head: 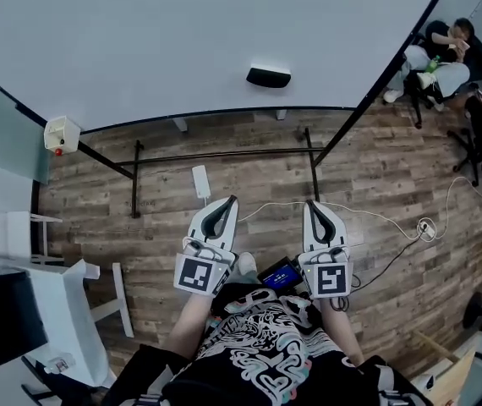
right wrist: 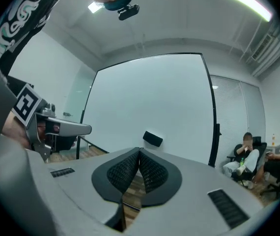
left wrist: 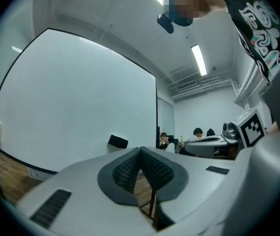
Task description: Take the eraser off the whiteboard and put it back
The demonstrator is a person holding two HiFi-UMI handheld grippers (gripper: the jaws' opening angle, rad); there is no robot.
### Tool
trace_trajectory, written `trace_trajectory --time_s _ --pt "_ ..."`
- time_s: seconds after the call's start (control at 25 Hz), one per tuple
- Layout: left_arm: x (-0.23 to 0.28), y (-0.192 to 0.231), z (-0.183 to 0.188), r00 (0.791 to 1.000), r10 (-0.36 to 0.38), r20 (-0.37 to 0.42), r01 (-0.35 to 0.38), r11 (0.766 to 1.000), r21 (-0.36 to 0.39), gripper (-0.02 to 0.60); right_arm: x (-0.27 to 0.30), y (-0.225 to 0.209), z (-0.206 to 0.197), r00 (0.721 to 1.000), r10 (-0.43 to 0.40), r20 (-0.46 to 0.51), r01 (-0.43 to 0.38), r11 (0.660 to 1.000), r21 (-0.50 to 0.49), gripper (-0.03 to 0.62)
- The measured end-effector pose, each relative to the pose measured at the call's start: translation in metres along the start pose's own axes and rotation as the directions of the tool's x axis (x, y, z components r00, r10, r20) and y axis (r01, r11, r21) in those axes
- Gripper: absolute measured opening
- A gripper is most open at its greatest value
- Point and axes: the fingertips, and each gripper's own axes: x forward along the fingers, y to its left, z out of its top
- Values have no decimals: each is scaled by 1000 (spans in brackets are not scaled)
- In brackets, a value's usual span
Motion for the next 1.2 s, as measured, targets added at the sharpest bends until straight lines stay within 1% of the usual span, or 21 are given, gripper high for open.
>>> trace_trajectory --time_s 0.12,0.24,0.48,0.6,0.68,0.84,0.96,1.04,1.2 --pt "10 13 -4 1000 -2 -13 2 1000 -2 18 21 2 -4 999 3 -35 -4 999 -54 15" --pt "23 22 -7 1000 -8 -22 8 1000 -5 18 39 1 -4 999 5 -43 -7 998 -64 29" --pt "56 33 -7 999 -9 -43 10 1000 20 18 71 -11 -3 999 20 -29 -22 998 -64 44" --pt "77 38 -9 999 -10 -48 12 999 31 18 91 -23 -3 999 32 -12 -33 996 -80 46" --pt "90 44 -12 998 1 -56 1 1000 31 18 105 -29 -5 999 37 -4 -37 996 -80 47" --pt "113 54 -13 998 17 -57 -15 999 33 18 133 -37 -9 998 57 -27 -60 994 -94 102" --pt "127 62 -13 998 37 -58 -35 999 28 18 152 -40 -11 997 74 -30 -78 986 -150 145" --pt "134 66 -15 997 55 -61 -54 998 25 18 164 -45 -17 996 70 -48 -79 972 -222 188" --pt "143 77 -16 993 93 -67 -92 996 19 18 189 -55 -27 997 25 -70 -51 916 -398 232"
